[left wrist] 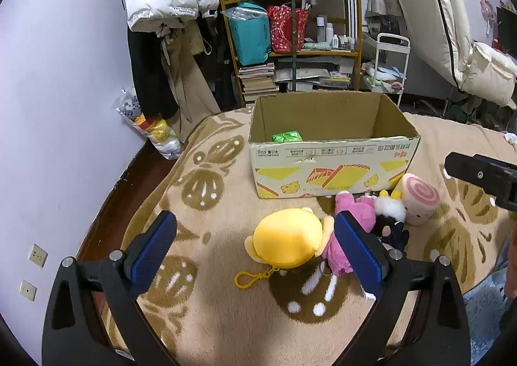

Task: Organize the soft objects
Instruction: 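Move the left tool to the yellow plush while the right tool approaches the doll plush, then grasp the yellow plush with the left tool while the right tool grasps the doll plush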

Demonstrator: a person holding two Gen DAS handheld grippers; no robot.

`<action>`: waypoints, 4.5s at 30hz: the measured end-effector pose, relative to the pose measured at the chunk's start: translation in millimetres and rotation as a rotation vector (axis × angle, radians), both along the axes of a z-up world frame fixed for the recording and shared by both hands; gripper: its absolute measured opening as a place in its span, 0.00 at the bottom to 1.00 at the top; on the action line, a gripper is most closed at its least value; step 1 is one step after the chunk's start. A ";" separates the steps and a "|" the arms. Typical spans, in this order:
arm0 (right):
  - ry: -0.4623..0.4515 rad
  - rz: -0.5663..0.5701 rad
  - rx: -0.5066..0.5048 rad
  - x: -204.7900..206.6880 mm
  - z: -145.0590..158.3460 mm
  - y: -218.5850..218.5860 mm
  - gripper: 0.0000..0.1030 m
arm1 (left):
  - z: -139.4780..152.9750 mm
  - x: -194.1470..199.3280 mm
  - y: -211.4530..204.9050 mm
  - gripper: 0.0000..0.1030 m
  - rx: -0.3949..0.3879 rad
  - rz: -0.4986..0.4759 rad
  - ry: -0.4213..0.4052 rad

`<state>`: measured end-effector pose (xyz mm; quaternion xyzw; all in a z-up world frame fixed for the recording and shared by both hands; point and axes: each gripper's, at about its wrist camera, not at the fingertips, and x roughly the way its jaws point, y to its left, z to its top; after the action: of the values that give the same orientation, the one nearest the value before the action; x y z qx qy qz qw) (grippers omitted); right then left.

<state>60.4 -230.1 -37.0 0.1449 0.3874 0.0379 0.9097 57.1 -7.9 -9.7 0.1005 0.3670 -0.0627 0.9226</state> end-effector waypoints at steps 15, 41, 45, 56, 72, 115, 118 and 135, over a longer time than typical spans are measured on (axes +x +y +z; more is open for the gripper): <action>0.177 0.025 0.005 22.6 -40.9 13.4 0.97 | -32.5 24.9 -2.6 0.94 0.007 -0.039 0.121; 0.330 0.045 -0.023 48.3 -80.5 25.6 0.97 | -79.7 58.9 -13.6 0.94 0.023 -0.110 0.213; 0.340 0.045 -0.025 47.8 -81.4 27.4 0.97 | -85.4 61.0 -15.9 0.94 0.019 -0.119 0.232; 0.360 0.047 -0.004 45.3 -83.7 30.1 0.97 | -102.1 69.1 -17.1 0.94 0.013 -0.134 0.276; 0.450 0.059 0.073 48.4 -107.4 28.9 0.80 | -124.7 83.0 -8.0 0.94 -0.024 -0.111 0.349; 0.118 -0.034 -0.181 14.9 -32.4 25.6 0.50 | -60.4 33.8 14.9 0.75 -0.136 -0.031 0.147; 0.047 -0.048 -0.177 11.1 -19.0 21.7 0.50 | -43.3 23.1 14.8 0.75 -0.131 -0.026 0.074; -0.207 -0.090 -0.162 24.1 45.5 12.3 0.50 | 22.2 5.0 -5.5 0.76 -0.106 -0.069 -0.234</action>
<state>84.5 -217.9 8.5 0.0833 0.2863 -0.0194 0.9543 62.2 -13.4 12.6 0.0711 0.2494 -0.1017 0.9604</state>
